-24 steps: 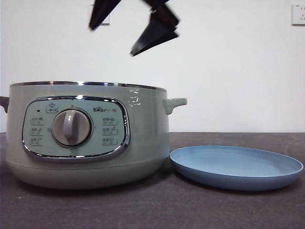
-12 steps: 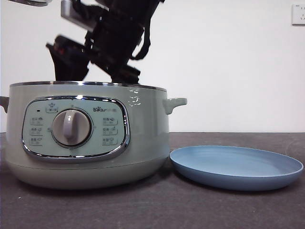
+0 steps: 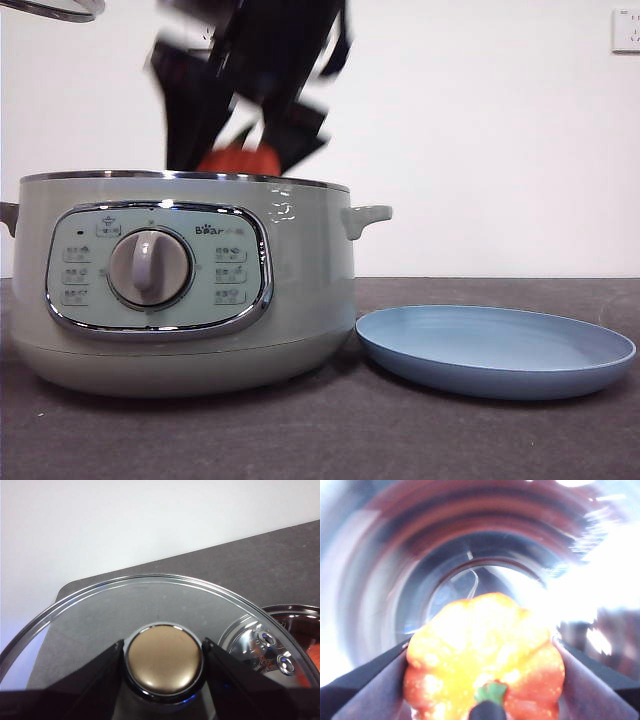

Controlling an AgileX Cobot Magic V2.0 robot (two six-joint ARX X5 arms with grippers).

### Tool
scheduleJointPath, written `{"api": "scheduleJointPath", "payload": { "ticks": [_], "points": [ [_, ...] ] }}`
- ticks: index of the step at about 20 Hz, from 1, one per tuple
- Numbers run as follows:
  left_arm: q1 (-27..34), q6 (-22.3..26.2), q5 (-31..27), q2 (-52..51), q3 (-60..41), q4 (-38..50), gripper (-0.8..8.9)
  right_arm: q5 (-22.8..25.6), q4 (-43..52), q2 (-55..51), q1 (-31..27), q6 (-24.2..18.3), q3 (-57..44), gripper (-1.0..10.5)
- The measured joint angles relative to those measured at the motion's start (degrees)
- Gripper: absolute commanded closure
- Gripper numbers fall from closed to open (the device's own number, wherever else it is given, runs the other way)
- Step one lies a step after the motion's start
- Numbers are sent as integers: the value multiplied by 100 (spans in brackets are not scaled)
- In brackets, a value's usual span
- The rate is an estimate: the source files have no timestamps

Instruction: Take the pumpkin out from the steamer,put the pumpkin in the blue plate,close the lid

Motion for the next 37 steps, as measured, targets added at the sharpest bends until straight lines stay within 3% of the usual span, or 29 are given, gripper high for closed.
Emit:
{"api": "scheduleJointPath", "payload": {
  "ticks": [4, 8, 11, 16, 19, 29, 33, 37],
  "points": [
    [2, 0, 2, 22, 0, 188, 822, 0, -1626, -1121, -634, 101, 4, 950],
    [2, 0, 286, 83, 0, 321, 822, -2, -2658, -1567, -1517, 640, -22, 951],
    [0, 0, 490, 87, 0, 417, 822, 15, -2234, -1777, -1934, 951, -706, 951],
    [0, 0, 466, 87, 0, 431, 822, 407, -179, -2009, -2026, 1191, -2804, 951],
    [0, -2, 463, 87, 0, 431, 822, 407, 885, -1993, -2048, 1228, -3602, 950],
    [0, -2, 682, 87, 0, 431, 822, 402, 1429, -1432, -2087, 1161, -3757, 932],
    [0, -2, 761, 87, 0, 431, 822, 402, 1447, -1432, -2087, 1139, -3757, 589],
    [0, -2, 756, 87, 0, 431, 822, 402, 1458, -1305, -2087, 1139, -3757, 531]
  ]
}}
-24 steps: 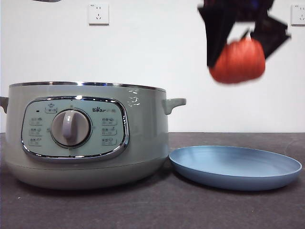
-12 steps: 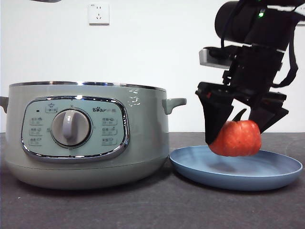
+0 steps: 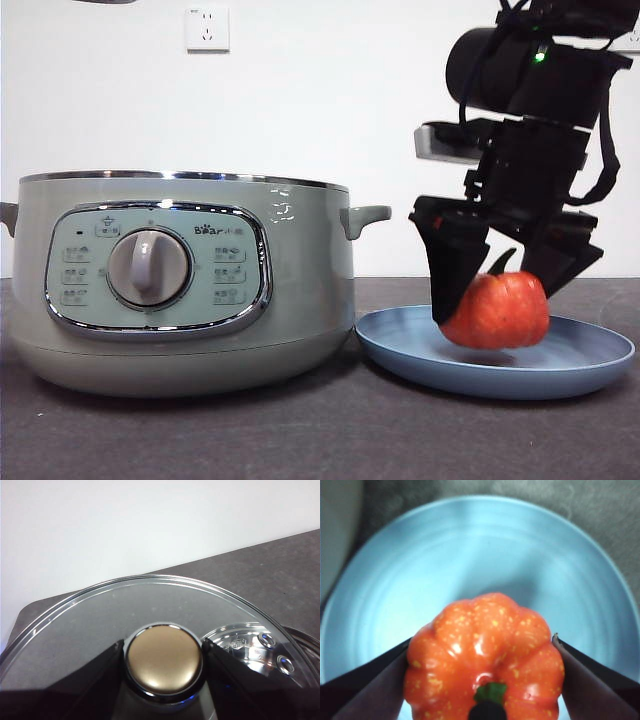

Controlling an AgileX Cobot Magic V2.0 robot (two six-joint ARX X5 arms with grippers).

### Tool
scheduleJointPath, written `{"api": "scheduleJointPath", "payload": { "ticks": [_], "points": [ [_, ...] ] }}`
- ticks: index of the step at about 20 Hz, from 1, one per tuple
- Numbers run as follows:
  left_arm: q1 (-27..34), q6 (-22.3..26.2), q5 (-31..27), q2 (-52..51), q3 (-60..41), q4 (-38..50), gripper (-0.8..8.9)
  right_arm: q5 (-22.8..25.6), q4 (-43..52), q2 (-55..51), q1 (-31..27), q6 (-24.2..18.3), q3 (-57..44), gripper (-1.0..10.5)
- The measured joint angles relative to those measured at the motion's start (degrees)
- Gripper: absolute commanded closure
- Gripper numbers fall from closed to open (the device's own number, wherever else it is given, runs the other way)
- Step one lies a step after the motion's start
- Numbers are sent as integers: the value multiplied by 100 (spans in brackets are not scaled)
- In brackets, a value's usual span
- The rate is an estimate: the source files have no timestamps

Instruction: Take the pumpkin out from the steamer,put the pumpkin in the blue plate,close the lid

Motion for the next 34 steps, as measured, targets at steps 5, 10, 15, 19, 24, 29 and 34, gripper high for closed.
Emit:
{"api": "scheduleJointPath", "payload": {
  "ticks": [5, 10, 15, 19, 24, 29, 34],
  "points": [
    [0, 0, 177, 0, 0, 0, 822, 2, -70, 155, 0, 46, 2, 369],
    [0, 0, 306, 20, 0, 0, 822, 15, -186, 33, 0, 133, -7, 379],
    [0, -2, 896, 472, 0, 2, 822, 13, -433, -1047, 0, 136, -7, 380],
    [0, -4, 1456, 1130, 0, 144, 822, 15, -490, -2044, 0, 136, -7, 380],
    [0, -59, 2044, 2035, 0, 798, 822, 15, -490, -2922, 0, 136, -7, 381],
    [0, -92, 2227, 2750, 0, 1069, 822, 17, -490, -3200, 0, 136, -7, 381],
    [-11, -107, 2481, 3195, 0, 1196, 822, 17, -466, -3198, 0, 136, -7, 381]
  ]
}}
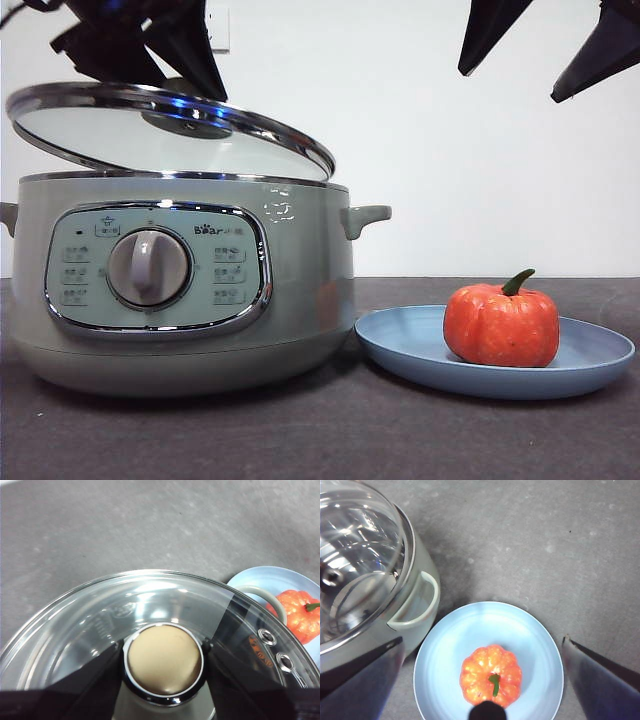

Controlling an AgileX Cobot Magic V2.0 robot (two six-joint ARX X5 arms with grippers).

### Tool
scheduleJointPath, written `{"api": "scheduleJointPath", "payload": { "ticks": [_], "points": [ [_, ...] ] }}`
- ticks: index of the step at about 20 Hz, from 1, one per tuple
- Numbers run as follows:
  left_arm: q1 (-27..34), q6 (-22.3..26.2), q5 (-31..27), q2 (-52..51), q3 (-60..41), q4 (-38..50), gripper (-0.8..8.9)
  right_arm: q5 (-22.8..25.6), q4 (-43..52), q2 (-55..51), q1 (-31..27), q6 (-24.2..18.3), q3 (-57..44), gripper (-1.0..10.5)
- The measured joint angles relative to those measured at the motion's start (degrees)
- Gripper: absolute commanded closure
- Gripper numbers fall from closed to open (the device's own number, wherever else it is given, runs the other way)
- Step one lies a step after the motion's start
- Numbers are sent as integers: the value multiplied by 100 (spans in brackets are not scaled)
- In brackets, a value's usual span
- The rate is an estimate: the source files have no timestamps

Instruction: Take the pumpkin out from the steamer,put the pumpkin in the blue plate,close the lid

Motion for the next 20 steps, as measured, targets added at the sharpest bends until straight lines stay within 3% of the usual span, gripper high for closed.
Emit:
{"api": "scheduleJointPath", "payload": {
  "ticks": [20],
  "points": [
    [-101, 0, 20, 212, 0, -216, 822, 0, 44, -2, 0, 20, 0, 382]
  ]
}}
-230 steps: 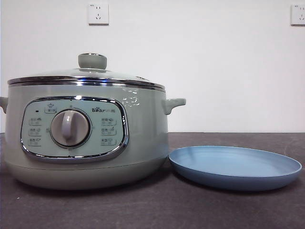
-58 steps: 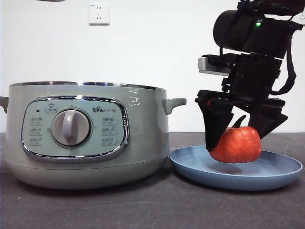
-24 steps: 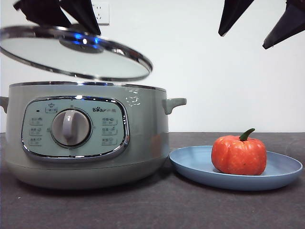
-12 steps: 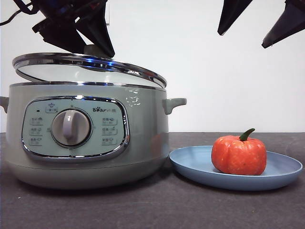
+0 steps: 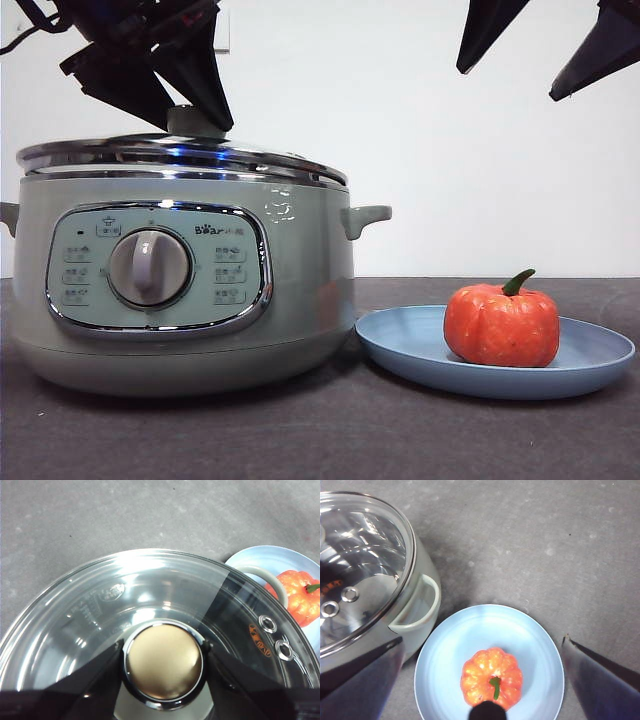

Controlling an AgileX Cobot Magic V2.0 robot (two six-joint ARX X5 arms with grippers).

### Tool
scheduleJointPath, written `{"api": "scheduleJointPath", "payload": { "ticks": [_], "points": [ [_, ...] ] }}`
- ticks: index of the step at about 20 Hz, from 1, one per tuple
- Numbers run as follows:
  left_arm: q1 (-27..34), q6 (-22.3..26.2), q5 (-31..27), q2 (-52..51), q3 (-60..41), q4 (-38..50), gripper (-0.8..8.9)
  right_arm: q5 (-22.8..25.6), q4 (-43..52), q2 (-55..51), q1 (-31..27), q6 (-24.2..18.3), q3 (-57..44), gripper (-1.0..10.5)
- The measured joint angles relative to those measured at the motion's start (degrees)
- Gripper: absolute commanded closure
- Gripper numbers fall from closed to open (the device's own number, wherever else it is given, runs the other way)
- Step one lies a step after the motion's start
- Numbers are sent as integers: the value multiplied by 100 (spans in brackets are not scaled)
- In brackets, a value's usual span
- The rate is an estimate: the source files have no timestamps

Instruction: Take the pumpkin out from the steamer,put the pumpkin in the blue plate,close the lid

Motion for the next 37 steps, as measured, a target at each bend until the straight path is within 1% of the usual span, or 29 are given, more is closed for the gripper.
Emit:
{"api": "scheduleJointPath", "payload": {
  "ticks": [5, 6, 7, 8, 9, 12, 17, 20, 21, 22, 23, 24, 25, 26, 27, 29, 31, 34, 36, 37],
  "points": [
    [0, 0, 11, 103, 107, -177, 800, 0, 0, 2, 0, 2, 0, 382],
    [0, 2, 9, 103, 109, -184, 700, 0, 0, 2, 0, 2, 0, 382],
    [0, 2, 2, 105, 109, -184, 520, -2, 0, 2, 0, 17, 0, 382],
    [0, 2, -24, 105, 111, -184, 405, -2, 0, 2, 0, 31, 0, 382],
    [0, 2, -81, 105, 111, -181, 403, -2, -2, 2, 0, 44, 0, 382],
    [-28, -2, -382, 186, 105, -111, 403, -2, 0, 0, 0, 68, 0, 383],
    [-15, -2, -450, 155, 101, 33, 403, -2, 0, 2, 0, 72, 0, 383],
    [-15, -4, -450, -400, 94, 4, 405, -15, 2, 2, 0, 83, 0, 392],
    [-15, -4, -450, -708, 94, -9, 407, -17, 13, 0, 0, 83, 0, 439],
    [-15, -24, -450, -1027, 94, -46, 410, -17, 24, -2, 0, 85, 0, 513],
    [-15, -52, -450, -1335, 94, -120, 445, -17, 24, -24, 0, 87, 0, 596],
    [-15, -63, -450, -1620, 94, -238, 570, -17, 22, -74, 0, 87, 0, 691],
    [-15, -66, -450, -1851, 94, -385, 728, -17, 24, -146, 0, 87, 0, 782],
    [-15, -66, -450, -2103, 94, -605, 818, -17, 24, -269, 0, 87, 0, 902],
    [-15, -63, -457, -2275, 94, -782, 822, -17, 35, -387, 0, 87, 0, 971],
    [-15, -61, -693, -2542, 94, -1176, 822, -15, 240, -717, 0, 87, -59, 962],
    [-15, -48, -986, -2719, -44, -1290, 822, -13, 837, -1213, 2, 94, -413, 962],
    [-15, -44, -1054, -3220, -820, -833, 822, 2, 1773, -2041, 4, 149, -1314, 962],
    [-15, -44, -1054, -3661, -1488, -435, 822, 4, 2149, -2465, 4, 203, -1902, 961],
    [-15, -46, -1054, -3895, -1810, -315, 822, 4, 2190, -2625, 4, 249, -2124, 961]
  ]
}}
